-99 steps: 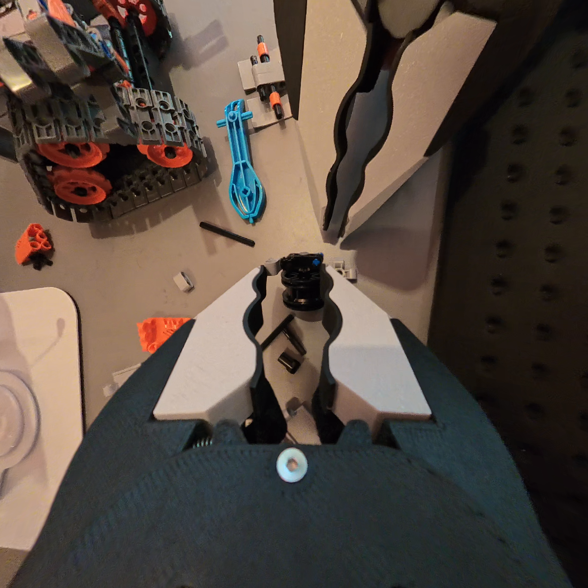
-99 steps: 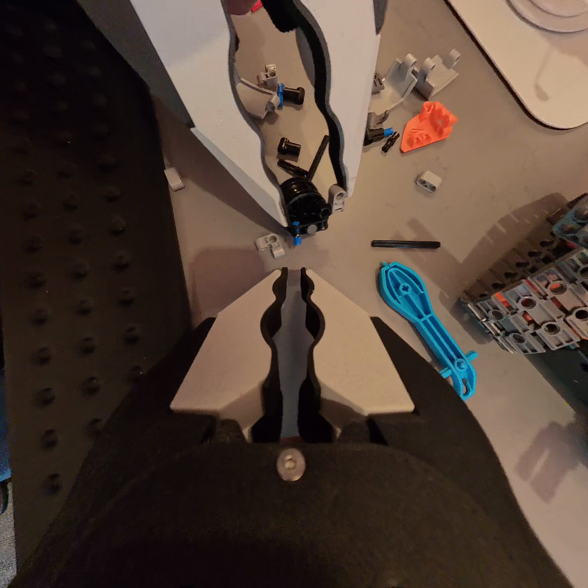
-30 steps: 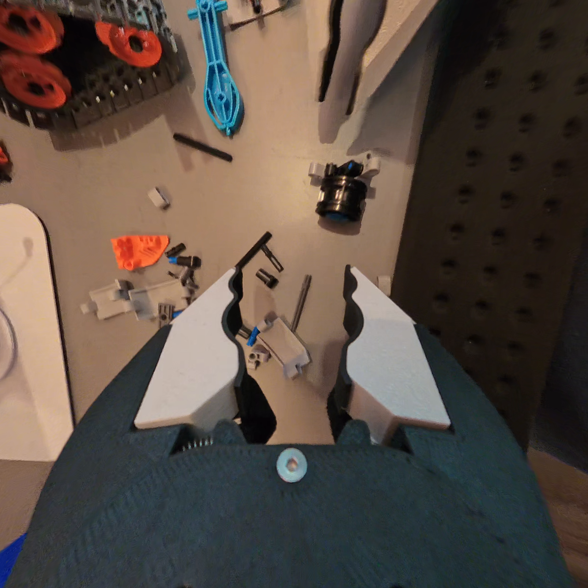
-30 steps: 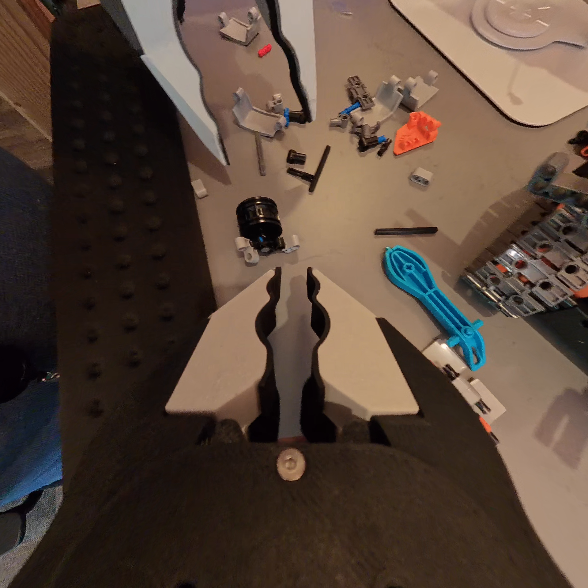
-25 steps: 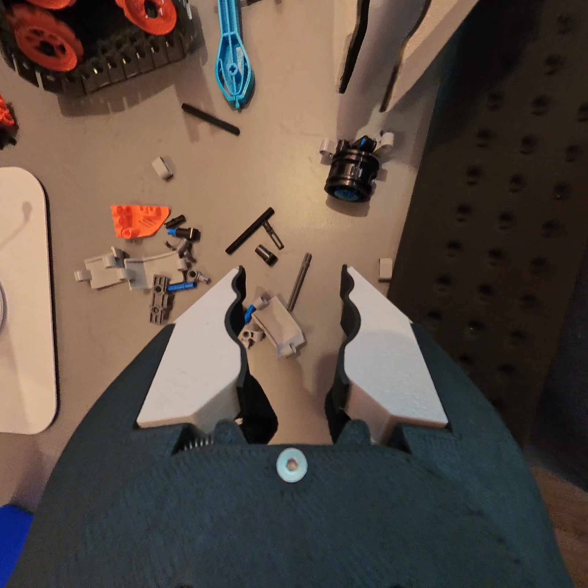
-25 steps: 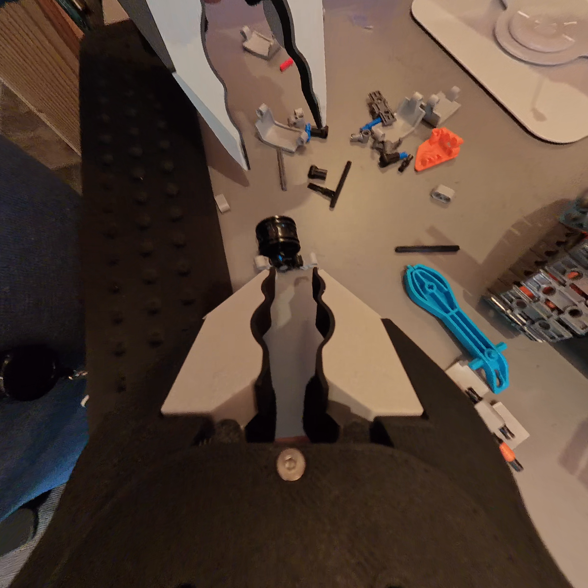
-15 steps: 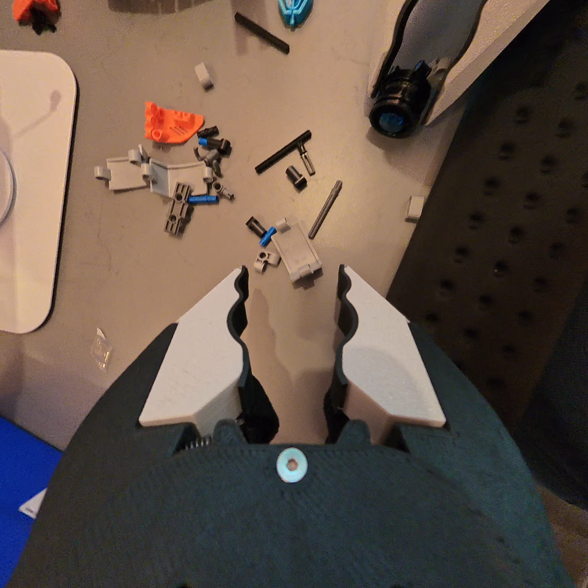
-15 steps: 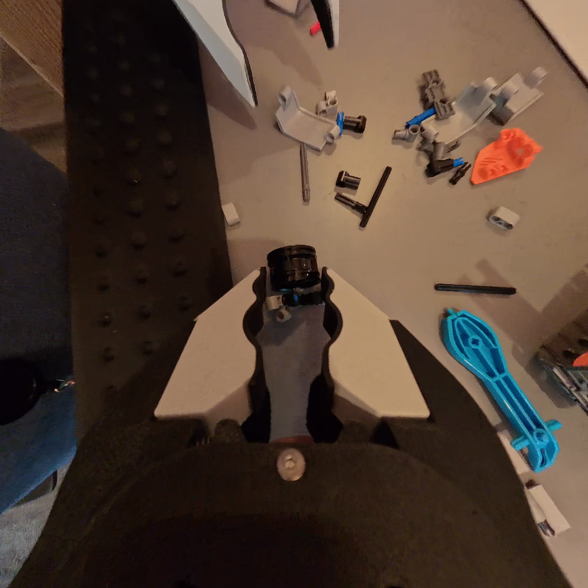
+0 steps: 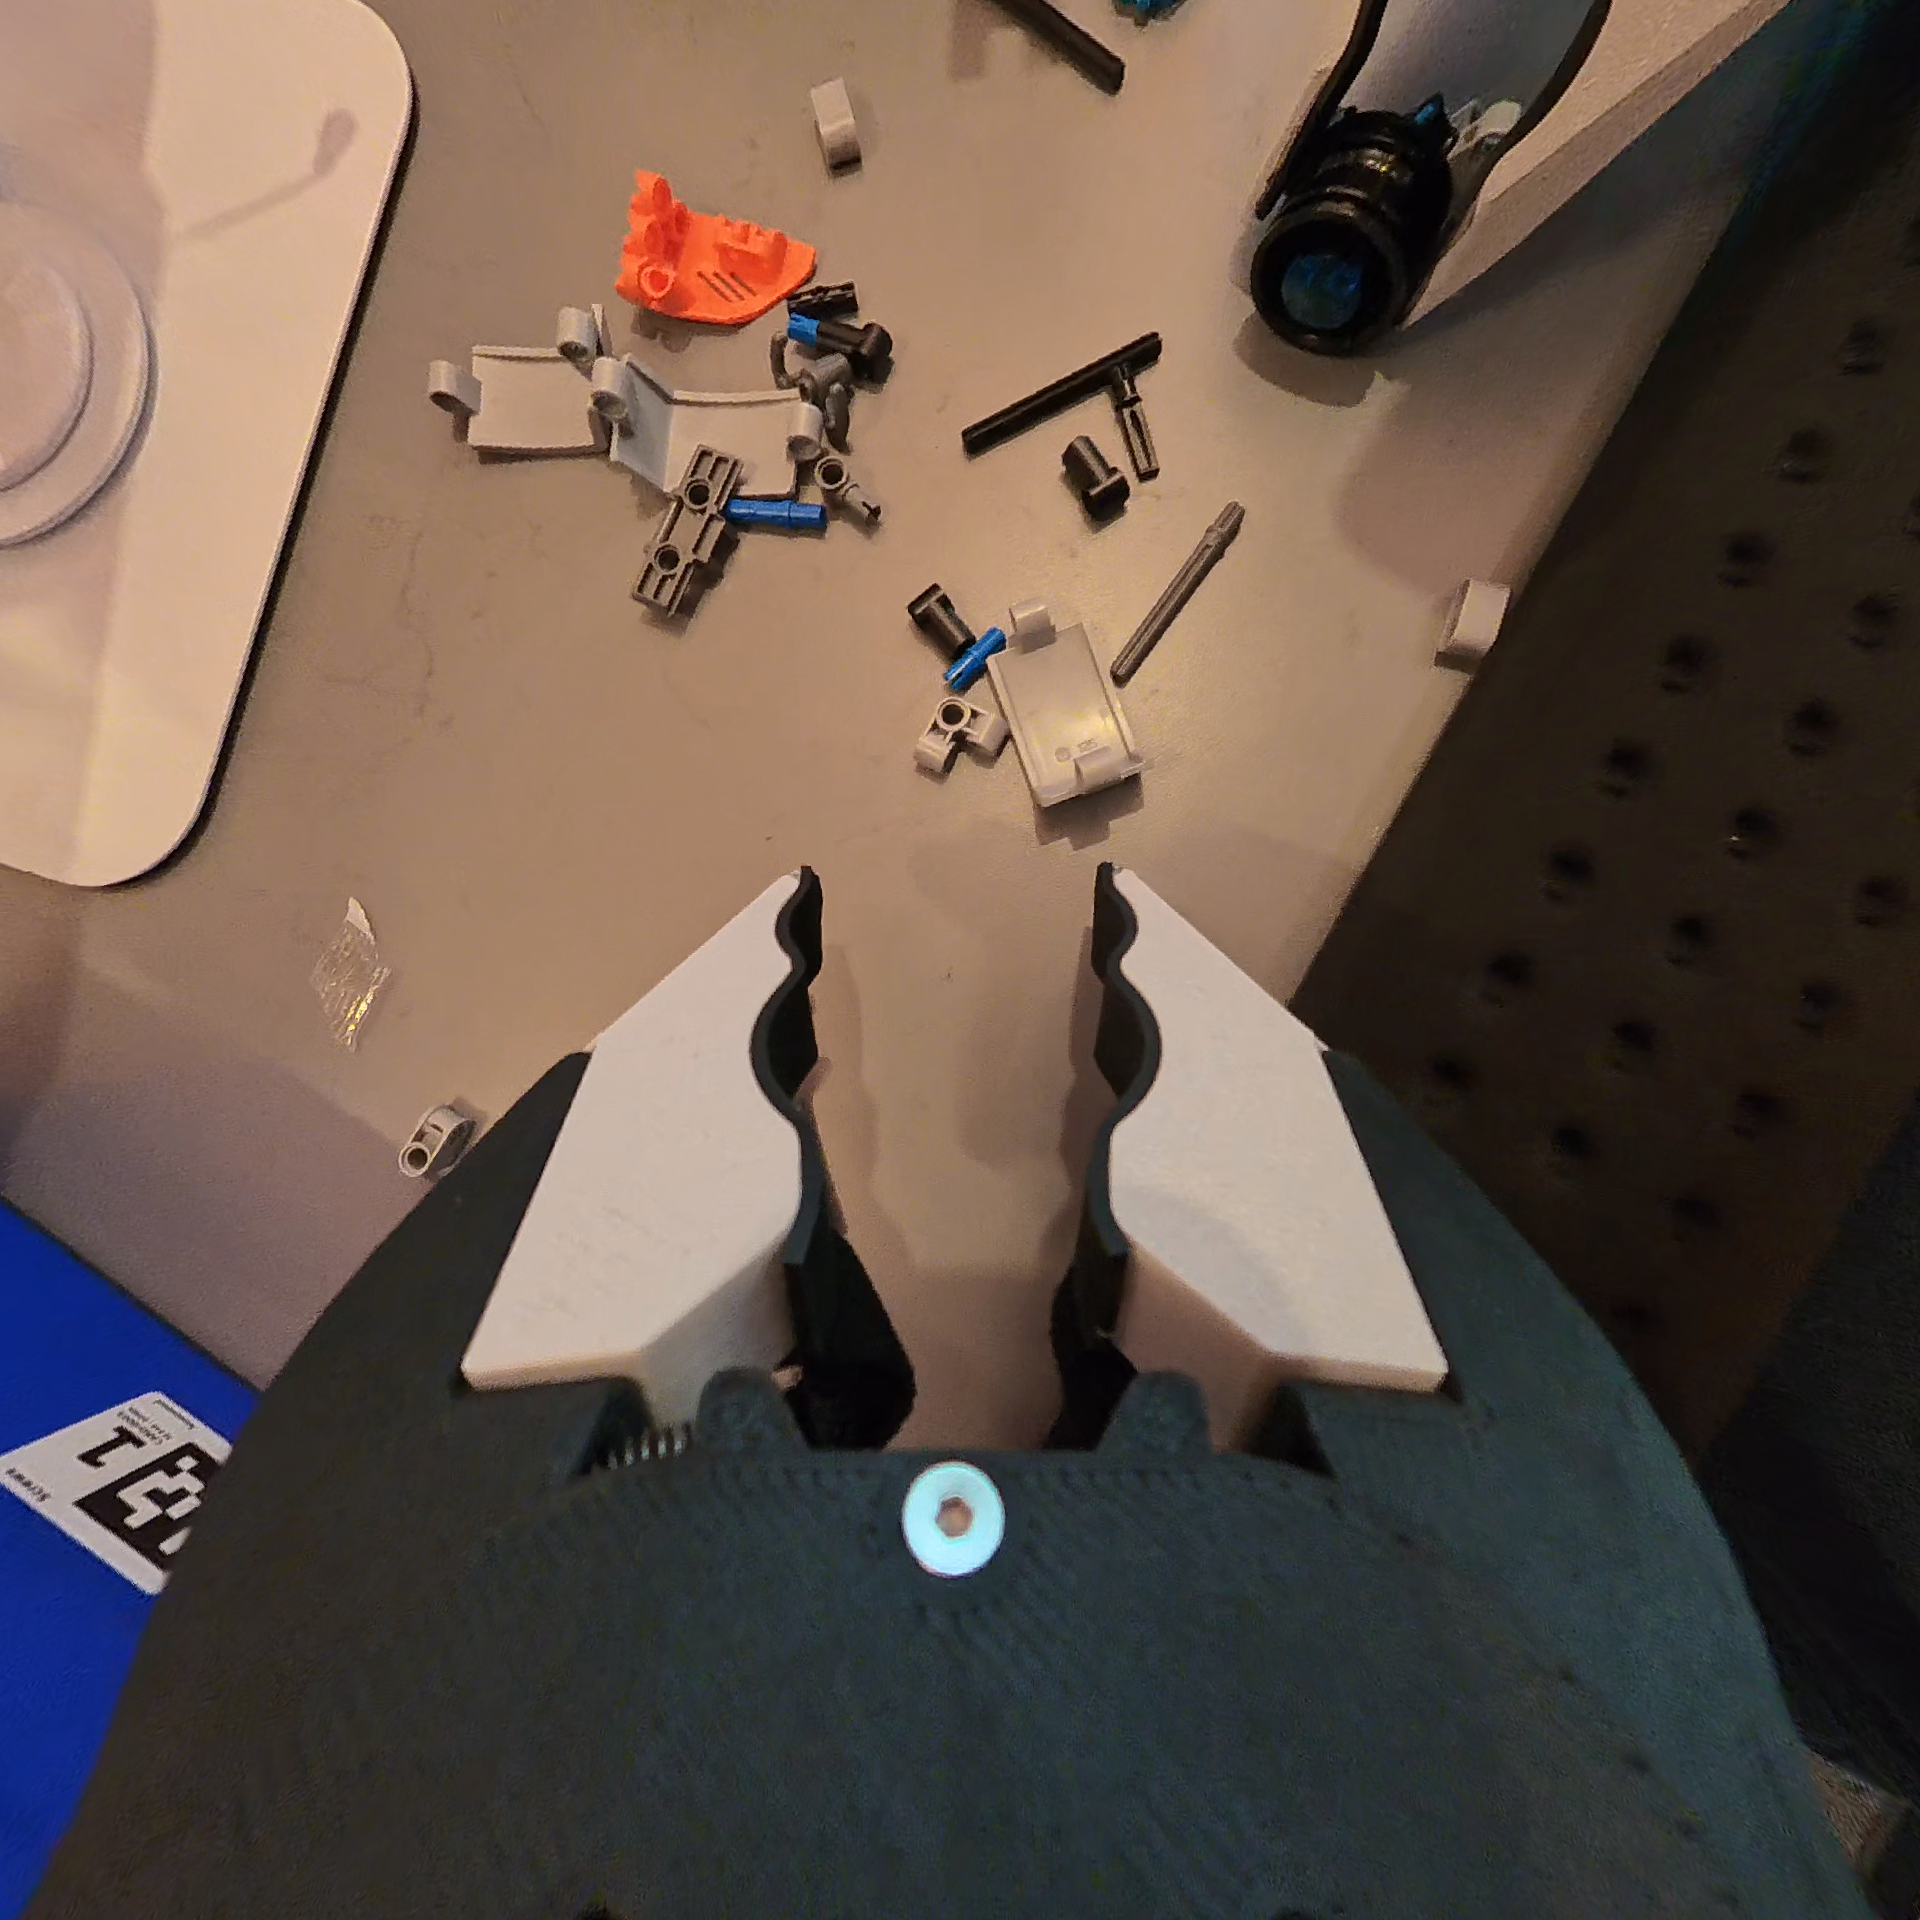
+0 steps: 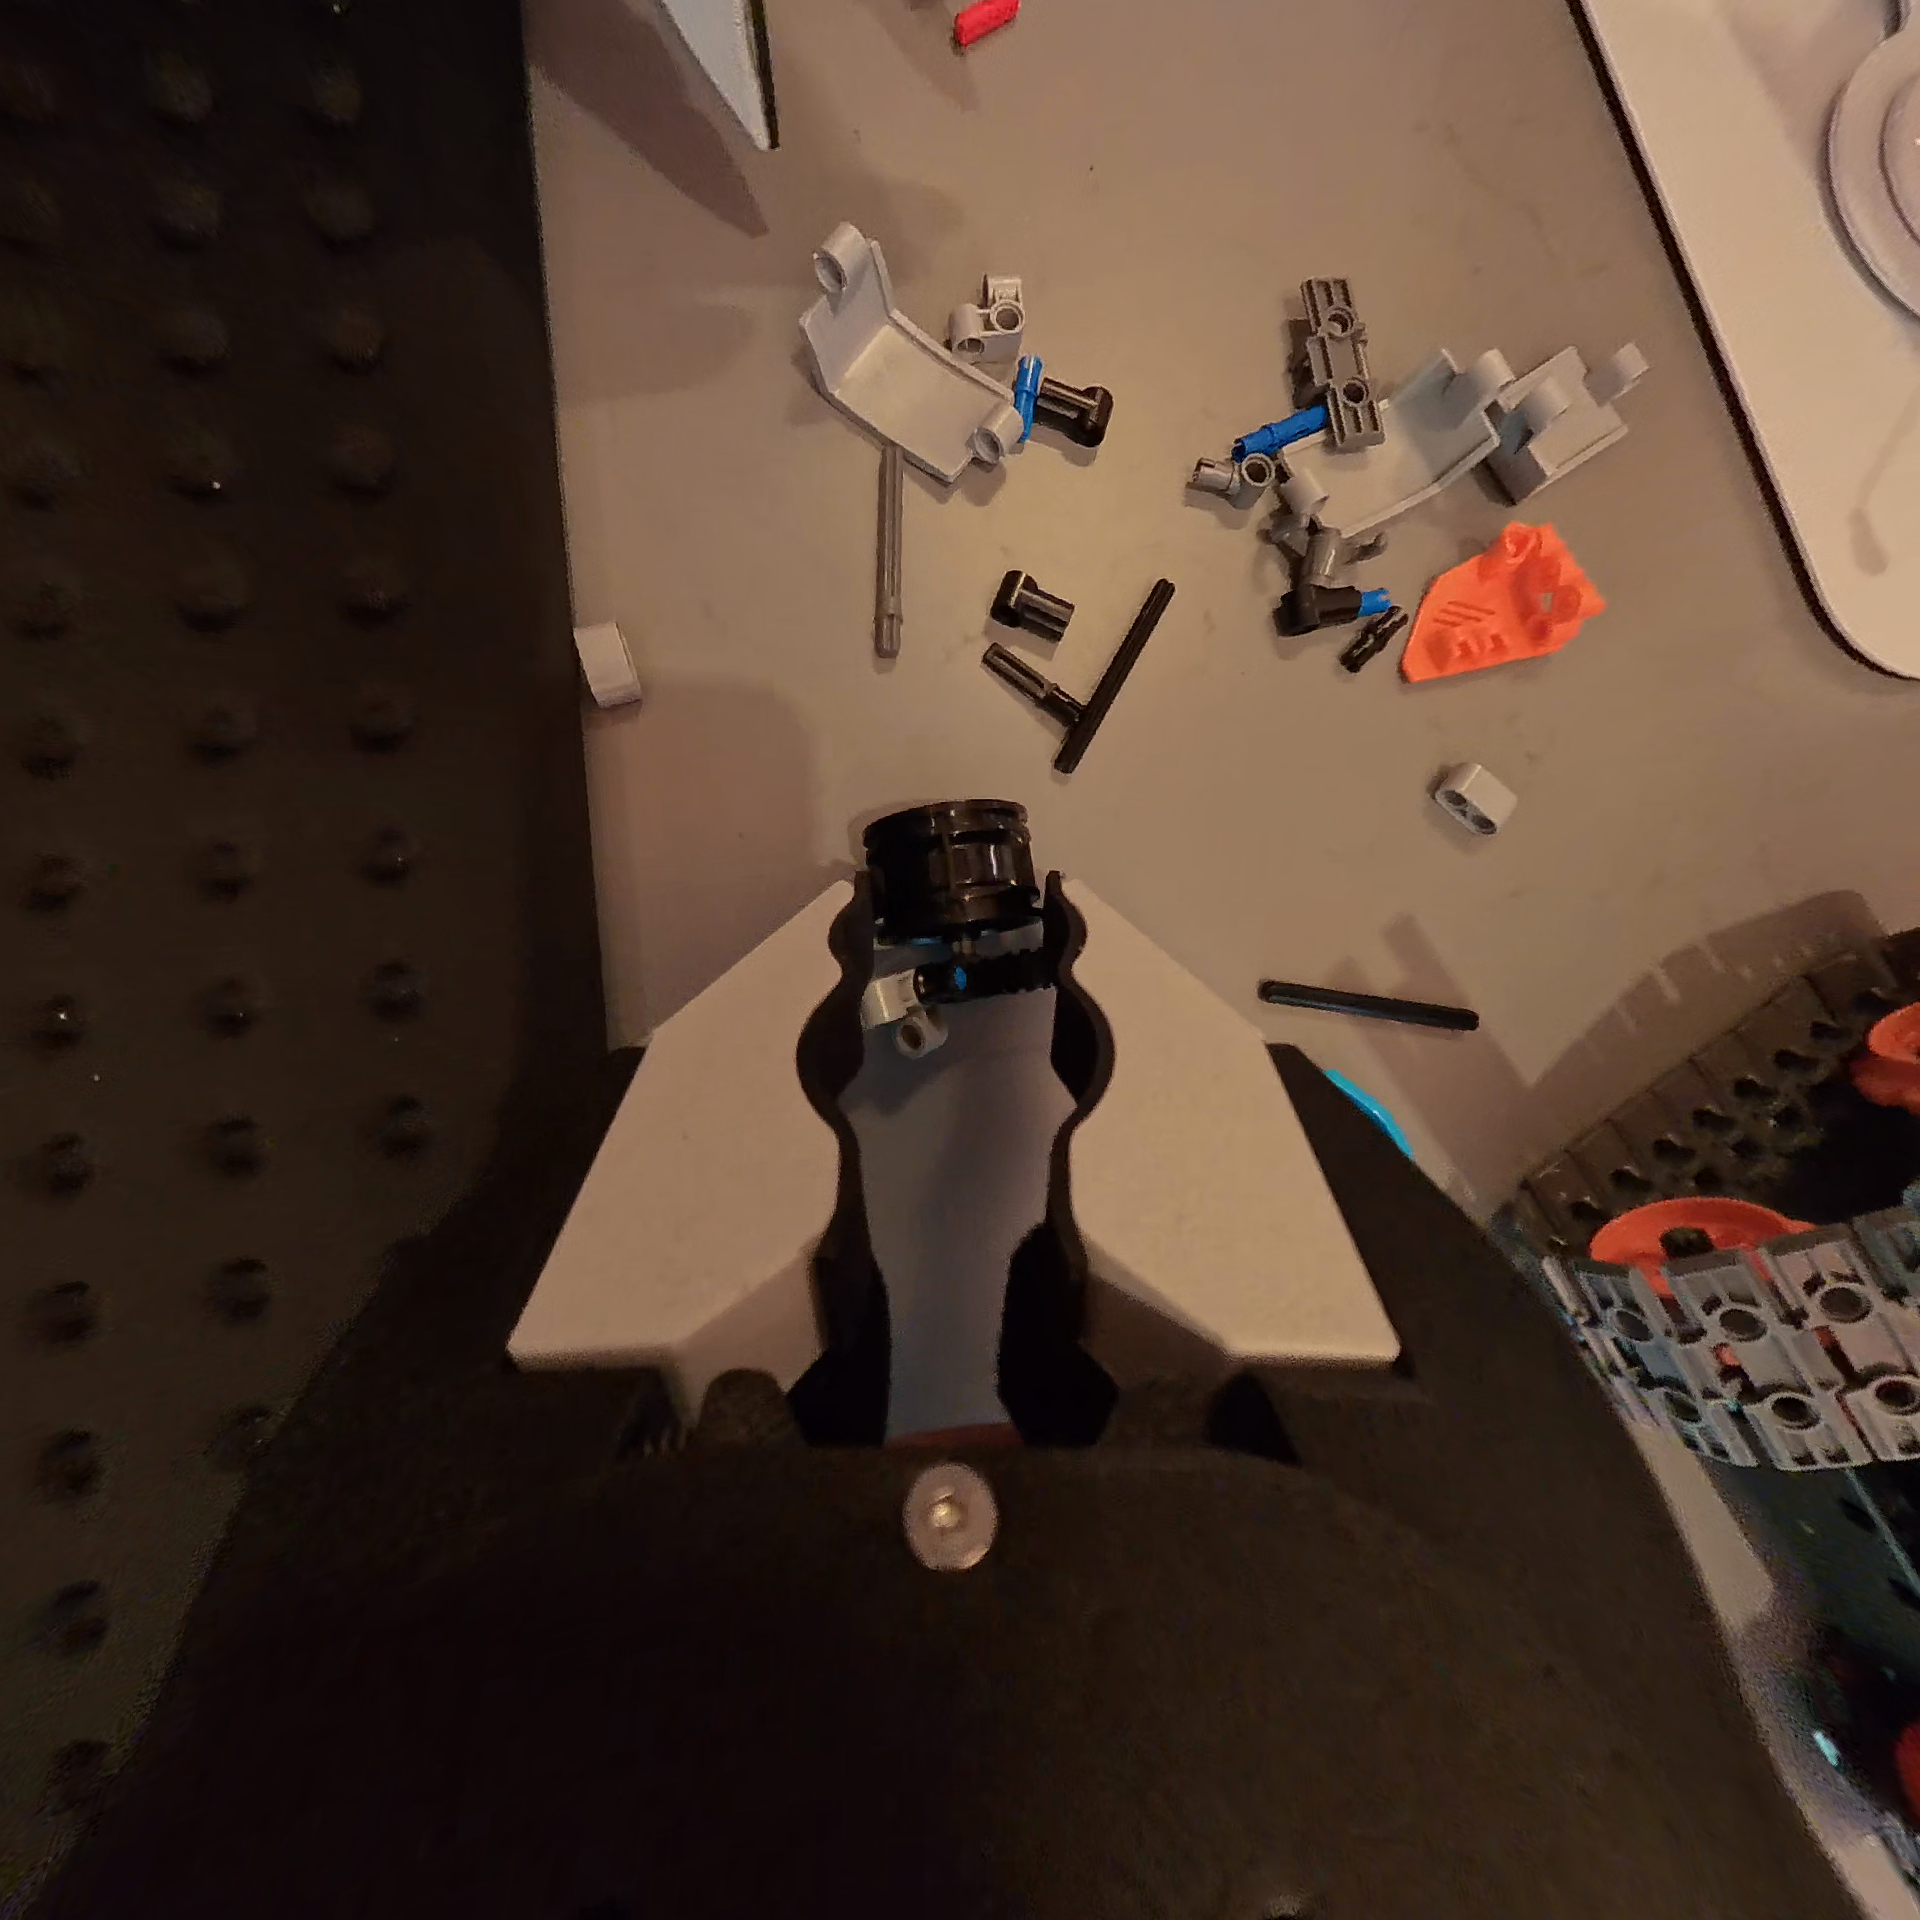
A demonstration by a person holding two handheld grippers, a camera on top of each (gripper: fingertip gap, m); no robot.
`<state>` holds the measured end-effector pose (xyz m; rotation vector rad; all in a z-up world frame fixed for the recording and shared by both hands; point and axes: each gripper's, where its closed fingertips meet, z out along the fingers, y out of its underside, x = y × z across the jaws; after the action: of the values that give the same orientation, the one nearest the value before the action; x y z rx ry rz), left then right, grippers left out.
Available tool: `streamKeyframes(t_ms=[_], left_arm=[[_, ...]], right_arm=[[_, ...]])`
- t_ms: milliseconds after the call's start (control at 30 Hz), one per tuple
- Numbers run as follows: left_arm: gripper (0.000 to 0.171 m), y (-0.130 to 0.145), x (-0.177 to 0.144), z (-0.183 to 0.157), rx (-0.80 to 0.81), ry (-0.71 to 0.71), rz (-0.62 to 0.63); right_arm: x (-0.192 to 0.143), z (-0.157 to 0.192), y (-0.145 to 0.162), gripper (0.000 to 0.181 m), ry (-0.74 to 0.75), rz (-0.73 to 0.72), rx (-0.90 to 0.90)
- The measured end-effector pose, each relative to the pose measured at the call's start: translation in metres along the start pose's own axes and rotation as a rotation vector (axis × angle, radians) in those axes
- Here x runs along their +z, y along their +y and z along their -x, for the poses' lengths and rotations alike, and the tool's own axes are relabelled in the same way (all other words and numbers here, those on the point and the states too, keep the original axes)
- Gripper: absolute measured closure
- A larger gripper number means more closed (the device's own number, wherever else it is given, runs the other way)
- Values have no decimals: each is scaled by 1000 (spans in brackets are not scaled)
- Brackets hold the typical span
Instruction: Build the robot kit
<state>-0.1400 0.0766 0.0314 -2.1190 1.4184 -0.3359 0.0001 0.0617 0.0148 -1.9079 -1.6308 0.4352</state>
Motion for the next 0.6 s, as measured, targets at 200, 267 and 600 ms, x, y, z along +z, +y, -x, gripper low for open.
streamKeyframes(t_ms=[200,267,600], left_arm=[[123,1,2,6,-42,-22,-38],[123,5,4,7,-43,-31,-26],[125,8,-3,16,-124,-78,-62]], right_arm=[[1,7,1,145,-58,21,-40],[0,10,0,143,-84,22,-46],[-18,4,-19,140,-97,-63,1]])
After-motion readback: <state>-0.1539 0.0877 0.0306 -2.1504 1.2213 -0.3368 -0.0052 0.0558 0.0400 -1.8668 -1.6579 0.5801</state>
